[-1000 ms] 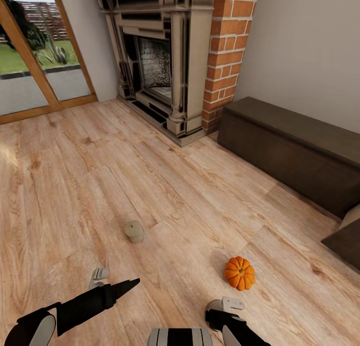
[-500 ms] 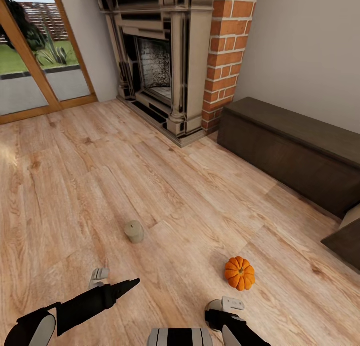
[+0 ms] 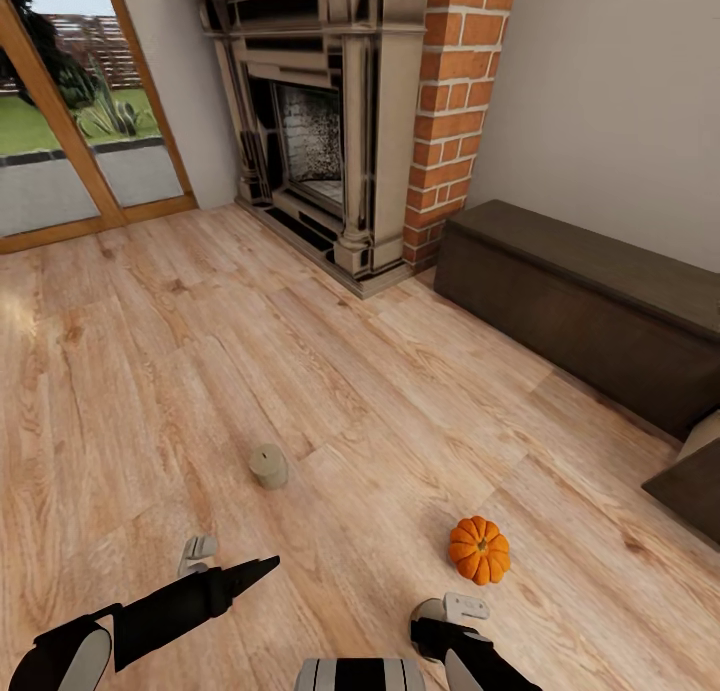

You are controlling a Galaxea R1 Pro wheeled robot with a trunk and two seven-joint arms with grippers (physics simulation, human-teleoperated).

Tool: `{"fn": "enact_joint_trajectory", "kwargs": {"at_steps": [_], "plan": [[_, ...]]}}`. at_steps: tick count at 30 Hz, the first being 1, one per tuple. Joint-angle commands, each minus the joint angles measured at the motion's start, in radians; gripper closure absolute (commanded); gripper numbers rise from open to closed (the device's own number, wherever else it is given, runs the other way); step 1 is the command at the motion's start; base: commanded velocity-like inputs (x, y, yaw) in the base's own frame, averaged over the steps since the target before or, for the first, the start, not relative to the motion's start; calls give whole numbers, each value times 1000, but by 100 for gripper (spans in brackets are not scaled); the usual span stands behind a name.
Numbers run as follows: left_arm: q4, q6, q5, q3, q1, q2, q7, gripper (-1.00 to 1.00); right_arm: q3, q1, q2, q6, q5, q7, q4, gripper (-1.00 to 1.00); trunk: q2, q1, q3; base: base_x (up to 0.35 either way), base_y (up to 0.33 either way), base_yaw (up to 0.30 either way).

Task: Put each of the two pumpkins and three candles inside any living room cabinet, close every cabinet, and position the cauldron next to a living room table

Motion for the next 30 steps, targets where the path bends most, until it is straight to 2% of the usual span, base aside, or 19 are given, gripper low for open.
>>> {"fn": "enact_joint_trajectory", "kwargs": {"at_steps": [1, 7, 16, 19, 24, 30], "plan": [[0, 5, 2, 1, 0, 0, -2, -100, 8, 0, -1, 5, -8, -9, -2, 100, 0, 0, -1, 0, 0, 0], [0, 5, 2, 1, 0, 0, -2, -100, 4, 0, -5, 5, -12, -16, 0, 100, 1, -2, 19, 0, 0, 0], [0, 5, 2, 1, 0, 0, -2, -100, -1, -1, -16, 87, -17, -22, 41, 100, 1, -3, 22, 0, 0, 0], [0, 5, 2, 1, 0, 0, -2, -100, -3, -1, -26, 95, -18, -23, 45, 100, 2, -4, 34, 0, 0, 0], [0, 5, 2, 1, 0, 0, -2, -100, -4, 0, -32, 97, -19, -23, 46, 100, 2, -4, 34, 0, 0, 0], [0, 5, 2, 1, 0, 0, -2, -100, -4, 0, -33, 97, -19, -22, 47, 100, 3, -7, 57, 0, 0, 0]]}}
